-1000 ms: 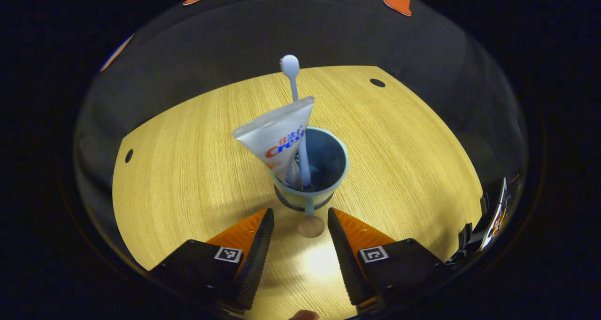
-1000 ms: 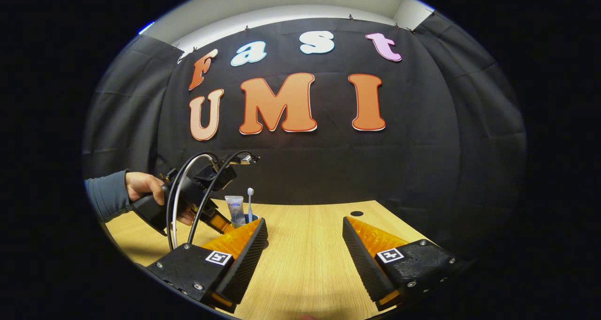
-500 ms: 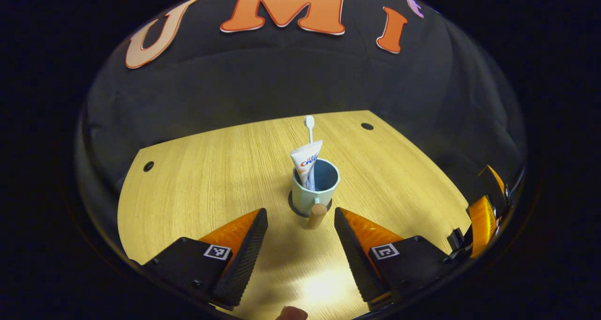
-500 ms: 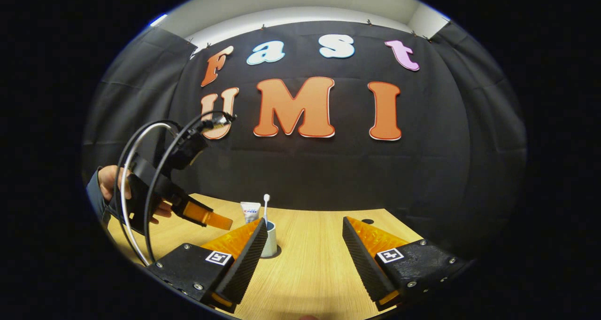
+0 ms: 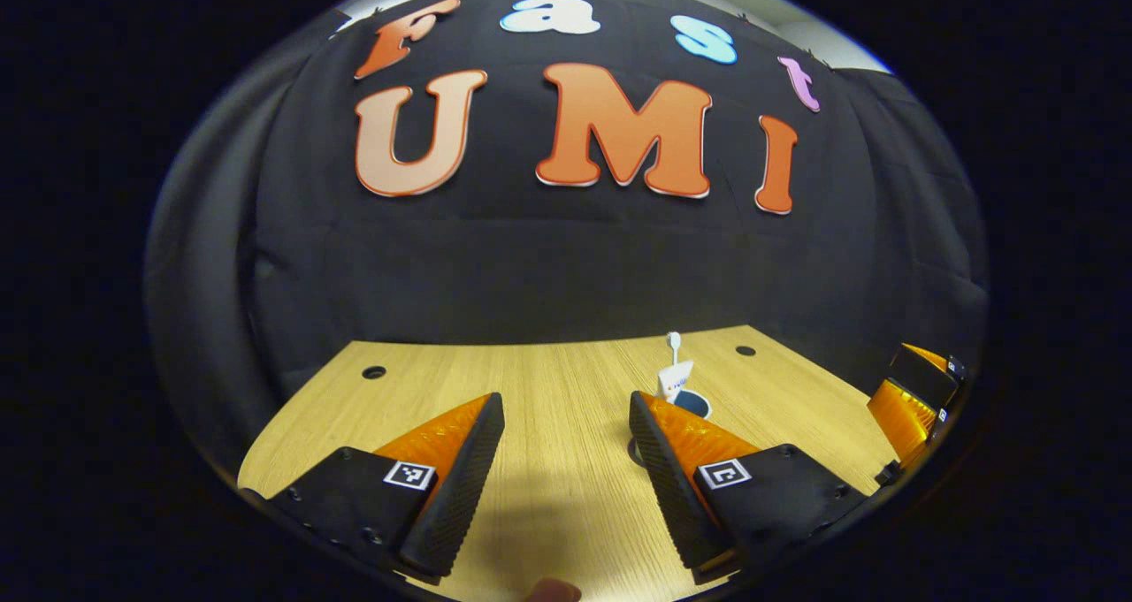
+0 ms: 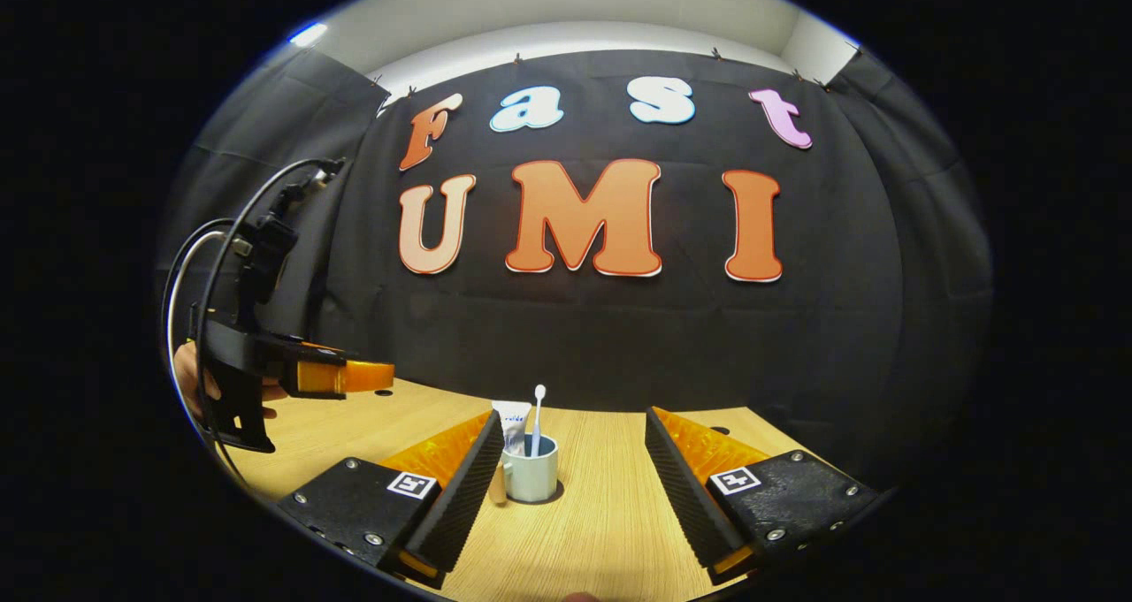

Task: Put the toothbrush and toothpaste on the desktop into the cup, then pick up the cup and place it on the coaster on the desktop.

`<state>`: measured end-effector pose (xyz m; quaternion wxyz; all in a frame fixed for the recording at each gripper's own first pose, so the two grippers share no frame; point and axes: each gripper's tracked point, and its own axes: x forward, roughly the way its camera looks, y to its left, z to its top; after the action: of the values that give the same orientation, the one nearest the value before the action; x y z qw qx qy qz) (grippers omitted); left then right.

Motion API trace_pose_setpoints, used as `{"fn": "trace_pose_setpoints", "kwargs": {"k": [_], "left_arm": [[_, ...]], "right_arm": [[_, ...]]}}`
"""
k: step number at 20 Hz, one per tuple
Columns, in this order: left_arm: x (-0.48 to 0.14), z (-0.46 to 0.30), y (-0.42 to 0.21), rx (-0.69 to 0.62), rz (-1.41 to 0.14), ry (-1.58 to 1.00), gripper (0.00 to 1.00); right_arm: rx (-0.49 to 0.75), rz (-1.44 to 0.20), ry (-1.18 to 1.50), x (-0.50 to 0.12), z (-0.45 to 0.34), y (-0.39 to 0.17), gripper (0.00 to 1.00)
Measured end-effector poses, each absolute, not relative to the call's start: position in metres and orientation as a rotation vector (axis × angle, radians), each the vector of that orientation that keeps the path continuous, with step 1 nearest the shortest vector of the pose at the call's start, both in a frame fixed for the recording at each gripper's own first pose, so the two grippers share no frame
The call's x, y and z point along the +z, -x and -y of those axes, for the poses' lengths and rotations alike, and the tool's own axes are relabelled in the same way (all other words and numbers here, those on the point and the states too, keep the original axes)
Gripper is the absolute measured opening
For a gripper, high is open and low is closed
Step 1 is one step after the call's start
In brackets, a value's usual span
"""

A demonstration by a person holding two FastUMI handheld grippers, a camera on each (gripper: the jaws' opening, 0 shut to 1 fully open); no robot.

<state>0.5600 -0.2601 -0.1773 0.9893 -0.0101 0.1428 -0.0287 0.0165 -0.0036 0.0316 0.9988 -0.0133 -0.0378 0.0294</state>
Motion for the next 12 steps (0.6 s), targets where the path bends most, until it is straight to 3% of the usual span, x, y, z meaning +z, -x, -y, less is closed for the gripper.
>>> {"fn": "trace_pose_setpoints", "kwargs": {"k": [5,12], "left_arm": [[-0.138,0.241,-0.538,-0.009,-0.104,-0.010,0.92],[-0.130,0.217,-0.512,0.093,0.025,-0.027,0.92]], "right_arm": [[0.076,0.108,0.045,0.040,-0.013,-0.017,0.96],[0.098,0.153,0.030,0.046,-0.025,-0.015,0.97]]}}
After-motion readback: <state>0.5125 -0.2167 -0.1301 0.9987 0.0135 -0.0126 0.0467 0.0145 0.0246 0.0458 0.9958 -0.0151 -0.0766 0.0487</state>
